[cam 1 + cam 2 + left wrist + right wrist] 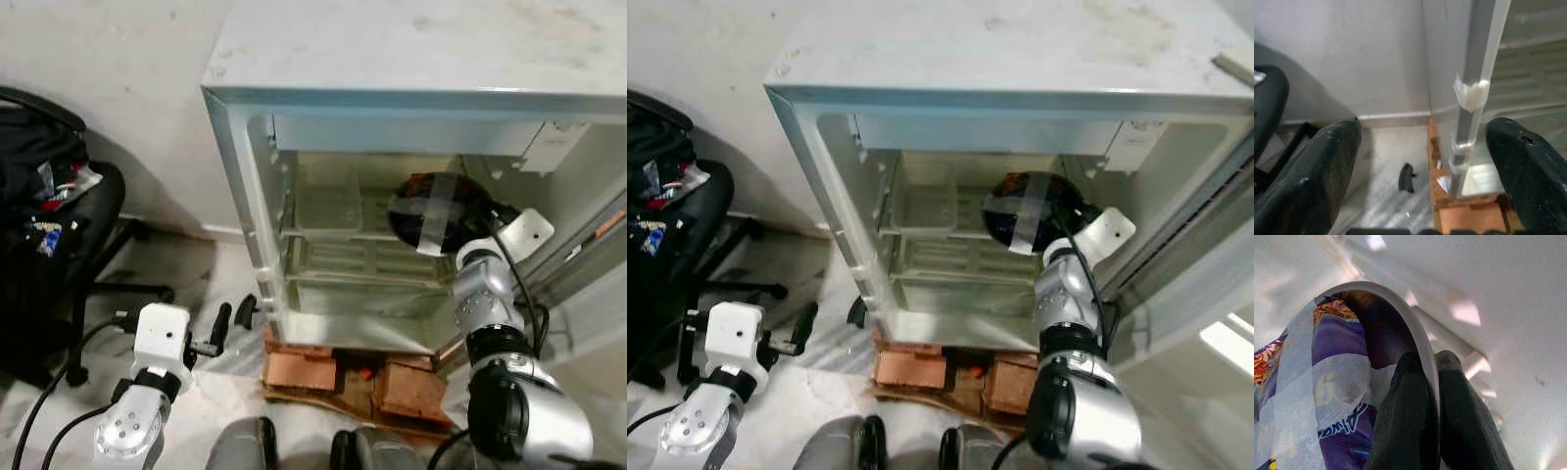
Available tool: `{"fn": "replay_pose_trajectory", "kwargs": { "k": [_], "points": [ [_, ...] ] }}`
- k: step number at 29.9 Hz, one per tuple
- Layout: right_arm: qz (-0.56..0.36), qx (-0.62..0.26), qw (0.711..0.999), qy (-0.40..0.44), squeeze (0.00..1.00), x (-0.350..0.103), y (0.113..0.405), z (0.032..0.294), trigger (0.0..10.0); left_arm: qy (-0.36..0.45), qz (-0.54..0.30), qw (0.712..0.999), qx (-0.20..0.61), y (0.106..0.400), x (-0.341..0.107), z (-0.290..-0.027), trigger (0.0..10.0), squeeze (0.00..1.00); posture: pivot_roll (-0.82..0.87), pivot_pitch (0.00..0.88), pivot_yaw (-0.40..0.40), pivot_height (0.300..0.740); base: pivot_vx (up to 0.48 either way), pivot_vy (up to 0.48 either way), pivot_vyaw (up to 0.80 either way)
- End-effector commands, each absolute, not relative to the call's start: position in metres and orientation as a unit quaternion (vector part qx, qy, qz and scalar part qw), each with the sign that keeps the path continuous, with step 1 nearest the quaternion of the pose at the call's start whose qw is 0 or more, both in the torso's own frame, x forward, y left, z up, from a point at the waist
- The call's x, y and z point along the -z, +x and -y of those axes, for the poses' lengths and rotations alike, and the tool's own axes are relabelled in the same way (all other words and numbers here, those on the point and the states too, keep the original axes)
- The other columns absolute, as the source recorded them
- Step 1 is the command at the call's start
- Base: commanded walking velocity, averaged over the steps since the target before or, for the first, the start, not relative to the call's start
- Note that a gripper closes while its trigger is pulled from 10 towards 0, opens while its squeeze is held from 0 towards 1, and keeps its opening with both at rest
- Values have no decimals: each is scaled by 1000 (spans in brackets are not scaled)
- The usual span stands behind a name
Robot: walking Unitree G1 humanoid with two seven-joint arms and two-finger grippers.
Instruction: Restocking fridge
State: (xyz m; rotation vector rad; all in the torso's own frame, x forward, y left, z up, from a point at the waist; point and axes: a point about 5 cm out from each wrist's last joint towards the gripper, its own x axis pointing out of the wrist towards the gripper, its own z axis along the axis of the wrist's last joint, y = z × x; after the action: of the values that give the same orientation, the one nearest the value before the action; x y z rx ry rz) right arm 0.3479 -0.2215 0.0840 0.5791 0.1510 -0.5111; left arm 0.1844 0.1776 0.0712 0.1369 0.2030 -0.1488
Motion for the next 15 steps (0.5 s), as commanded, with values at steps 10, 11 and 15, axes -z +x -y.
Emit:
{"fn": "replay_pose_trajectory", "kwargs": {
  "k": [10, 11, 15],
  "points": [
    [-99, 224, 905, 349, 0, -100, 373, 183, 10000, 75, -115, 988, 66, 173, -81, -177, 10000, 0, 196, 243, -30, 740, 0, 0, 0],
    [-99, 223, 903, 353, 0, -101, 375, 181, 10000, 76, -116, 988, 64, 173, -82, -177, 10000, 0, 202, 248, -31, 740, 0, 0, 0],
    [-94, 206, 901, 371, 0, -113, 383, 169, 10000, 78, -120, 988, 60, 169, -83, -178, 10000, 0, 218, 254, -34, 740, 0, 0, 0]
  ]
}}
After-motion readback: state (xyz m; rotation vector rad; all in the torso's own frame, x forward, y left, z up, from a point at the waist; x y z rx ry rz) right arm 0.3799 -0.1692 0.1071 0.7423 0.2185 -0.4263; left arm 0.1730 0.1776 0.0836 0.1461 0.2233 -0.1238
